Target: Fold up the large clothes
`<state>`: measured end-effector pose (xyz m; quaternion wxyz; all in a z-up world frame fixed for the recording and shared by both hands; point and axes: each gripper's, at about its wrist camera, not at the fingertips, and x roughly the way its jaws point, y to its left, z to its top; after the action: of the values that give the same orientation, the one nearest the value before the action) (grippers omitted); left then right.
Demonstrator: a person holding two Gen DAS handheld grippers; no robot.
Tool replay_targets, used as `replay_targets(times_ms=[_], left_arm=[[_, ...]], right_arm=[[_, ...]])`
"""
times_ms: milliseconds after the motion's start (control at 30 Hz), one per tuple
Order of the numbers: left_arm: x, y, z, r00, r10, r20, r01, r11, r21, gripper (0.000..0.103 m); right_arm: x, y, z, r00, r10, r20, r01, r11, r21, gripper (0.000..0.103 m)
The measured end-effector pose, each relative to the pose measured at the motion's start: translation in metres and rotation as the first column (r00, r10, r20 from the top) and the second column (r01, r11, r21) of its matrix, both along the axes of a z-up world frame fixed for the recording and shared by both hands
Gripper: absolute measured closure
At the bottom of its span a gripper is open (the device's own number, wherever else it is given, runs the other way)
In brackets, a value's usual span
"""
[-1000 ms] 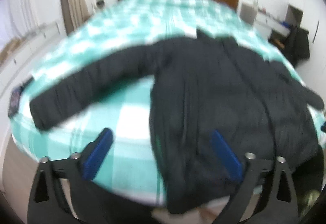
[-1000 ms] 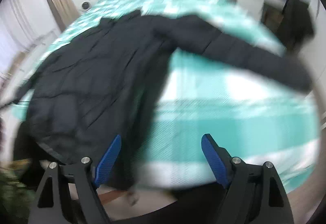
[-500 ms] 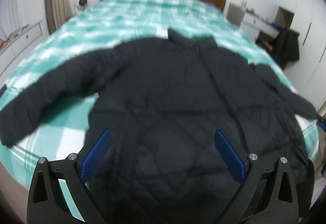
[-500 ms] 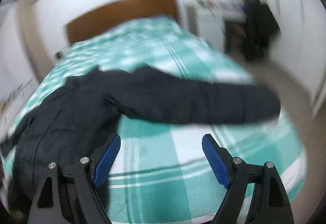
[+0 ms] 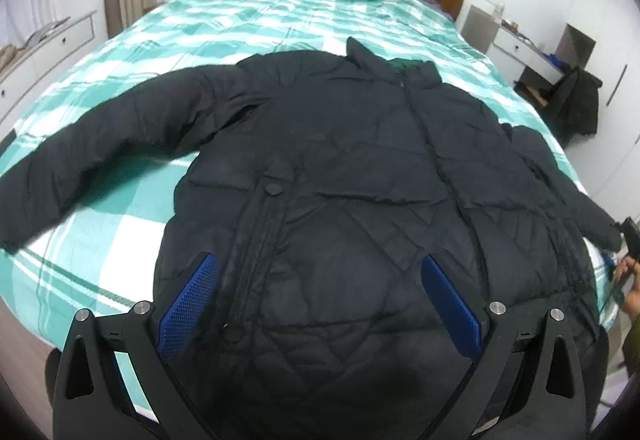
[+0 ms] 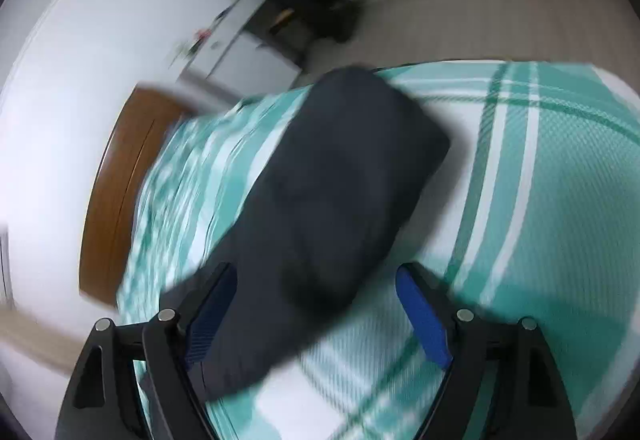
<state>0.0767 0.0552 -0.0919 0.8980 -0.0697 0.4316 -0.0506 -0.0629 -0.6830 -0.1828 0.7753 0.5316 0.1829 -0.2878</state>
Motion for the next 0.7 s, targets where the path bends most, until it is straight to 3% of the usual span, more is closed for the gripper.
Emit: replay_targets(times_ms=[67, 167, 233, 300, 367, 433, 467, 567, 600, 667, 700], left_arm=[[-0.002, 0.001, -0.003, 1.000, 0.004, -0.008, -0.004, 1.000, 0.011, 0.002], [-0.008, 0.004, -0.007, 1.000, 0.013, -0.011, -0.012, 0.999, 0.049, 0.002], [-0.012, 0.007, -0.009, 1.000, 0.017, -0.006, -0.016, 0.997, 0.077, 0.002], [-0.014, 0.010, -0.012, 1.000, 0.020, -0.009, -0.019, 0.996, 0.093, 0.002], [-0.012, 0.011, -0.015, 1.000, 0.019, -0.013, -0.017, 0.995, 0.095, 0.002], [-0.009, 0.011, -0.016, 1.000, 0.020, -0.013, -0.019, 0.996, 0.091, 0.002], [-0.008, 0.010, -0.014, 1.000, 0.022, -0.011, -0.021, 0.996, 0.084, 0.002], [-0.008, 0.009, -0.005, 1.000, 0.019, 0.013, -0.020, 0.999, 0.051, 0.002], [-0.008, 0.009, -0.003, 1.000, 0.016, 0.020, -0.017, 0.999, 0.045, 0.002], [-0.009, 0.009, 0.002, 0.999, 0.010, 0.032, -0.011, 0.999, 0.042, 0.002], [-0.009, 0.010, 0.002, 0.999, 0.008, 0.033, -0.010, 0.999, 0.041, 0.002]], right_arm=[[0.013, -0.009, 0.006, 0.999, -0.004, -0.043, 0.002, 0.999, -0.041, 0.086], [0.032, -0.002, 0.039, 0.996, 0.032, -0.084, -0.046, 0.986, -0.162, 0.095], [0.046, 0.027, 0.083, 0.988, 0.141, -0.067, -0.154, 0.942, -0.299, 0.095], [0.065, 0.077, 0.135, 0.952, 0.298, -0.066, -0.295, 0.846, -0.444, 0.095], [0.079, 0.122, 0.170, 0.906, 0.415, -0.079, -0.390, 0.751, -0.532, 0.095], [0.100, 0.183, 0.203, 0.826, 0.554, -0.106, -0.494, 0.620, -0.609, 0.095], [0.110, 0.206, 0.211, 0.793, 0.598, -0.119, -0.527, 0.575, -0.626, 0.095], [0.145, 0.297, 0.219, 0.649, 0.736, -0.193, -0.643, 0.396, -0.656, 0.095], [0.150, 0.315, 0.217, 0.621, 0.755, -0.210, -0.662, 0.362, -0.656, 0.095], [0.171, 0.374, 0.199, 0.540, 0.787, -0.298, -0.711, 0.238, -0.661, 0.096], [0.174, 0.391, 0.190, 0.519, 0.791, -0.324, -0.724, 0.206, -0.658, 0.096]])
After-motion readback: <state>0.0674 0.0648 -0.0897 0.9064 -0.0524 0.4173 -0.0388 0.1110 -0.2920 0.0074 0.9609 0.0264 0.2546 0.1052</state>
